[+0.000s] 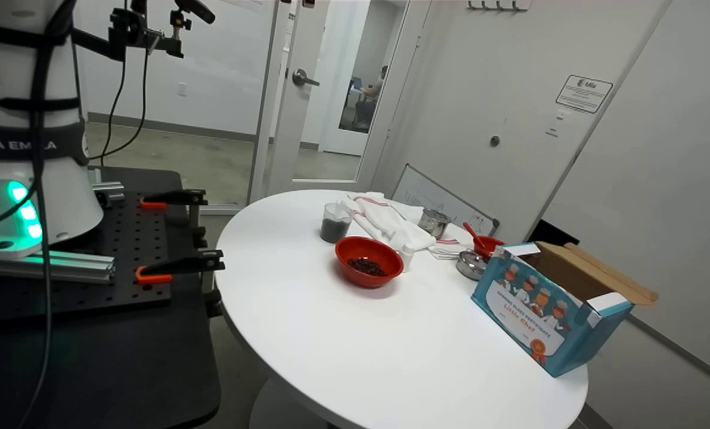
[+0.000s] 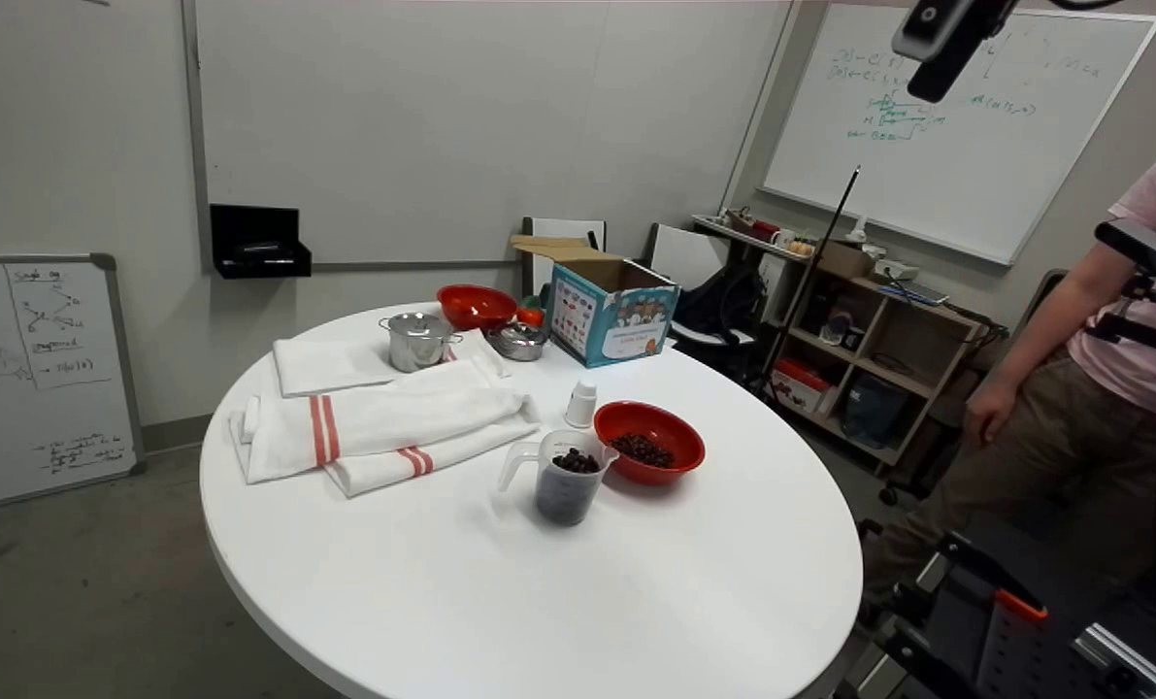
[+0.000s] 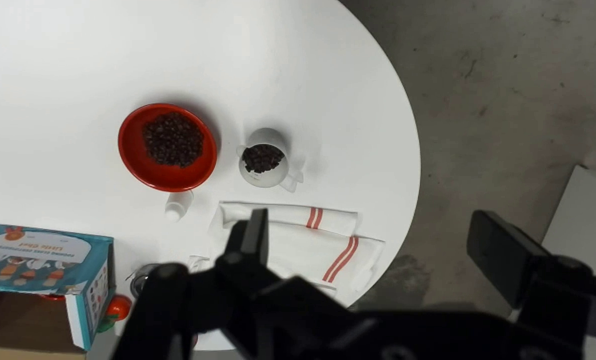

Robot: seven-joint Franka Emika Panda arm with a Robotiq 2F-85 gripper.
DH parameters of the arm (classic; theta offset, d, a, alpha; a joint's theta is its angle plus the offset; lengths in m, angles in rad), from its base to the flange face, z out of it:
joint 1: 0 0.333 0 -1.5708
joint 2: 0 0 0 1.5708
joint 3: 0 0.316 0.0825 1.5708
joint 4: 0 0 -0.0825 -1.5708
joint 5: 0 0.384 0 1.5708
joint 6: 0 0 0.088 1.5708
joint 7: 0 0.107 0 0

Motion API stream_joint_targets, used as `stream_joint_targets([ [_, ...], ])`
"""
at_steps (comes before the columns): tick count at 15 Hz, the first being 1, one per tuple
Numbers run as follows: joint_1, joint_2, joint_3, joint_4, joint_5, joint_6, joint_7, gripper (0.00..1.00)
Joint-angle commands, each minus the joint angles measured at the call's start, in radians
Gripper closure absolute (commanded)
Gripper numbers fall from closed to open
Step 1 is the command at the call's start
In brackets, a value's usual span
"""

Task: Move the seasoning bottle away from the tea towel

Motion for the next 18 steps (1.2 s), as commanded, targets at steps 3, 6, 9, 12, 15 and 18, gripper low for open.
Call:
stream_joint_targets([
  [3, 0.014, 0.033, -0.014, 0.022, -0.018, 0.0, 0.014, 0.0],
  [6, -0.002, 0.068, -0.015, 0.043, -0.025, 0.025, 0.03, 0.0],
  [9, -0.045, 0.151, -0.017, 0.103, -0.06, 0.073, 0.065, 0.0],
  [12, -0.088, 0.261, -0.023, 0.176, -0.1, 0.112, 0.113, 0.0],
  [15, -0.123, 0.386, -0.019, 0.255, -0.165, 0.124, 0.184, 0.0],
  [18, -0.133, 0.527, -0.021, 0.337, -0.242, 0.116, 0.255, 0.0],
])
